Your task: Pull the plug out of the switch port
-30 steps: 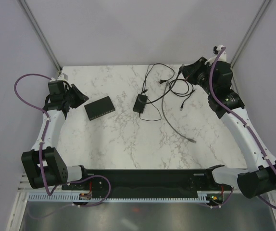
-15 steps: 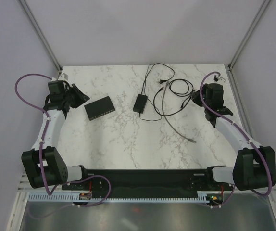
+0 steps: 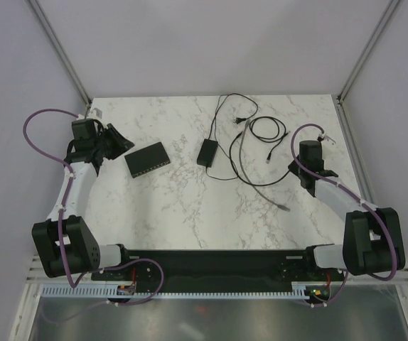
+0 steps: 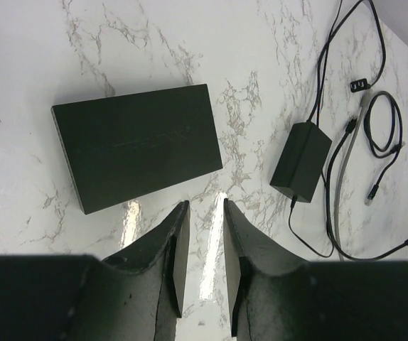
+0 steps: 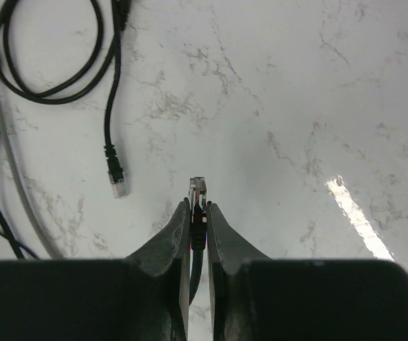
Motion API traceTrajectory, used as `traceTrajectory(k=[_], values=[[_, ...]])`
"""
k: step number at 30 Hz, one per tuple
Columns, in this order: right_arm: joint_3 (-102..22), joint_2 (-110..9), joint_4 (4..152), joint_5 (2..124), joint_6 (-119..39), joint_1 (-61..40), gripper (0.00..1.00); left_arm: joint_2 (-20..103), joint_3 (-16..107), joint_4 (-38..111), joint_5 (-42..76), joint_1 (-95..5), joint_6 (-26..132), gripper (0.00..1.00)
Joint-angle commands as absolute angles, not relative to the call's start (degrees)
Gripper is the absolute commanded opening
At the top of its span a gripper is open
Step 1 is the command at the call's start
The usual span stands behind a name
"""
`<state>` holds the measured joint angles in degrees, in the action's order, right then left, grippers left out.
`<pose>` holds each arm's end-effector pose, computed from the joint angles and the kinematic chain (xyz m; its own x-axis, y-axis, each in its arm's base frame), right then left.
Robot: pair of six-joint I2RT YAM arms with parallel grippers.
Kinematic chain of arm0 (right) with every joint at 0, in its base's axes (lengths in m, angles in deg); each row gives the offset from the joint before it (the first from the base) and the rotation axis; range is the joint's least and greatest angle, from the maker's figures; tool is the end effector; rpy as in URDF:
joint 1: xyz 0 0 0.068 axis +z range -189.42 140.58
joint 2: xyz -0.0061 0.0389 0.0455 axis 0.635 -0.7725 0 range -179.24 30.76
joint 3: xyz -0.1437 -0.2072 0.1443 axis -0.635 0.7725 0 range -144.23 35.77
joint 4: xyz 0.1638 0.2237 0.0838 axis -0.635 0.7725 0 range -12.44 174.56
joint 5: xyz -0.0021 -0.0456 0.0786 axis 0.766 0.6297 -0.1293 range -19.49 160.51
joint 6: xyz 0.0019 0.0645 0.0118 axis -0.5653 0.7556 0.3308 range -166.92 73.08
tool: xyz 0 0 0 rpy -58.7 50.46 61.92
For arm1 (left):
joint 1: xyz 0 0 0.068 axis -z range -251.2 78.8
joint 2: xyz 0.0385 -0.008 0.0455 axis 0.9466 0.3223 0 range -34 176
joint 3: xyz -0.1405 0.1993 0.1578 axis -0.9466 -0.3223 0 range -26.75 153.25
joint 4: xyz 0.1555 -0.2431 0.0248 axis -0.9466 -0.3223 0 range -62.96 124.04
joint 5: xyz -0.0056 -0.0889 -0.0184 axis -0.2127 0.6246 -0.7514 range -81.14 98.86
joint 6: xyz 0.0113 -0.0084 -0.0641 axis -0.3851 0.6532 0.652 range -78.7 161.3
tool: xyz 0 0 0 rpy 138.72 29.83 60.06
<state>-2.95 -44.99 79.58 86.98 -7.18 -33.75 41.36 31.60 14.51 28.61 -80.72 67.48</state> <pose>0.3018 0.0153 0.1916 -0.4026 0.5763 -0.7112 0.4964 0.7902 0.3593 0.3259 0.0370 0.2905 -0.5763 -0.5177 -0.6323 -0.1585 0.8299 -0.5350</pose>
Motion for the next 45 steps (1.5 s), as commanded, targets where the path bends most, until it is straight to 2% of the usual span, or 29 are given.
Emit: traceTrajectory(k=[1, 10, 15, 18, 20, 21, 23, 25, 31, 34, 36, 37, 39, 40, 41, 42, 45], values=[[-3.08, -46.93, 80.63, 91.16, -8.51, -34.32, 0.08, 41.06, 30.91, 16.72, 30.39, -80.51, 67.58, 0.33], [-4.93, -48.52, 79.14, 91.17, -13.08, -37.05, 0.12, 41.32, 30.73, 16.72, 29.60, -79.99, 67.32, 0.33], [-3.96, -48.70, 79.14, 90.21, -13.44, -37.57, 0.21, 41.41, 30.73, 16.72, 29.60, -80.07, 67.23, 0.33], [-3.34, -48.35, 78.88, 87.49, -13.44, -37.58, 0.26, 41.76, 30.73, 16.72, 29.69, -80.07, 67.23, 0.34], [-2.64, -47.91, 78.79, 83.80, -13.79, -37.58, 0.36, 41.85, 30.82, 16.72, 30.04, -80.16, 67.14, 0.34], [-2.29, -47.64, 78.79, 82.92, -13.70, -37.58, 0.44, 41.77, 30.82, 16.72, 30.13, -80.08, 67.14, 0.34], [-1.15, -46.24, 78.96, 81.07, -13.70, -37.58, 0.58, 41.59, 30.73, 16.72, 30.22, -79.99, 67.06, 0.39], [-0.97, -45.01, 80.63, 81.32, -14.05, -37.58, 0.67, 41.33, 30.65, 16.72, 29.78, -79.72, 66.97, 0.42], [-4.04, -39.91, 87.83, 79.84, -18.34, -36.88, 0.75, 40.98, 30.73, 16.72, 29.43, -78.23, 65.74, 0.54], [-6.50, -38.94, 91.96, 78.25, -20.90, -33.37, 0.80, 39.57, 30.47, 16.72, 26.98, -75.69, 64.42, 0.63], [-7.29, -38.33, 93.98, 77.81, -21.26, -28.63, 0.84, 38.08, 30.21, 16.81, 24.87, -72.71, 63.28, 0.72], [-7.38, -37.98, 94.43, 77.81, -21.35, -26.52, 0.89, 37.64, 30.12, 16.72, 22.59, -71.91, 62.75, 0.74], [-7.39, -36.92, 95.57, 76.76, -21.17, -20.54, 0.92, 36.41, 29.86, 16.72, 19.60, -67.36, 61.08, 0.81], [-7.30, -36.57, 95.75, 76.23, -20.74, -18.96, 0.98, 36.06, 29.77, 16.72, 19.24, -66.20, 60.73, 0.82], [-7.12, -35.70, 96.01, 76.23, -20.04, -16.07, 0.98, 35.70, 29.68, 16.72, 19.23, -65.14, 60.20, 0.85], [-6.77, -35.17, 96.36, 76.14, -19.85, -14.65, 0.98, 35.18, 29.51, 16.46, 20.62, -63.39, 60.11, 0.99], [-5.81, -33.32, 97.15, 76.14, -19.15, -10.25, 0.98, 31.77, 26.80, 16.11, 24.32, -62.50, 62.48, 1.00]])
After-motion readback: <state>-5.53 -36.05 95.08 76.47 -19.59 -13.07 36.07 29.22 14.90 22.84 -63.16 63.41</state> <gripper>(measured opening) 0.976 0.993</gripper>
